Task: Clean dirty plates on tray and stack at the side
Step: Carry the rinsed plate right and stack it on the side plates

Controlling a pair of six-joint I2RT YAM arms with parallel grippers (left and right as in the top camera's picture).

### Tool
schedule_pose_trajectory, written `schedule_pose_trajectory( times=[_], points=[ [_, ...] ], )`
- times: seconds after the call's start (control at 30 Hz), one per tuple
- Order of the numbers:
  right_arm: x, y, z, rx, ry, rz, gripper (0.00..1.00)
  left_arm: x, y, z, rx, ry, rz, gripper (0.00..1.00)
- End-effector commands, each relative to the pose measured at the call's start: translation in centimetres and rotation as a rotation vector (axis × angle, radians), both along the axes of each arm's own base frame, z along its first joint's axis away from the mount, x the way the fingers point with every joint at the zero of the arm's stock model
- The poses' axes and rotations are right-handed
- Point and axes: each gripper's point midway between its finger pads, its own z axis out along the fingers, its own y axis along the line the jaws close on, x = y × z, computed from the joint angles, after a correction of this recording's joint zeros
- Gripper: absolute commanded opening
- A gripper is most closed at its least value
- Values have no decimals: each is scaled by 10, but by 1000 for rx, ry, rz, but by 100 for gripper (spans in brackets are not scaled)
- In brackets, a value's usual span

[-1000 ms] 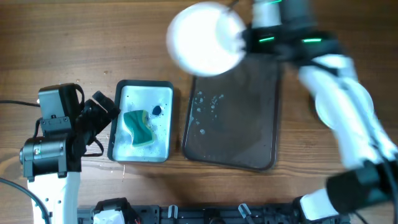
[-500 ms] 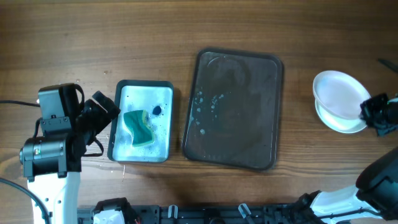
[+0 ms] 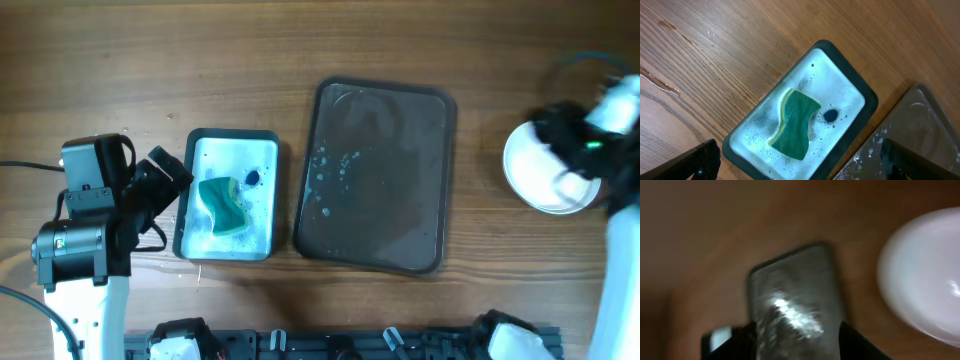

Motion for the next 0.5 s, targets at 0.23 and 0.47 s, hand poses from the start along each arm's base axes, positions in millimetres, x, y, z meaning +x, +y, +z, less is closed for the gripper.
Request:
schedule_pose_trajectory(
  times=[0.23,0.47],
  points=[
    [-43,94,31,-357,-133,224,18,2,1,5,-4,-15,1,100],
    [43,17,-60,-543,168,-140,4,2,1,5,-4,-15,1,100]
  ],
)
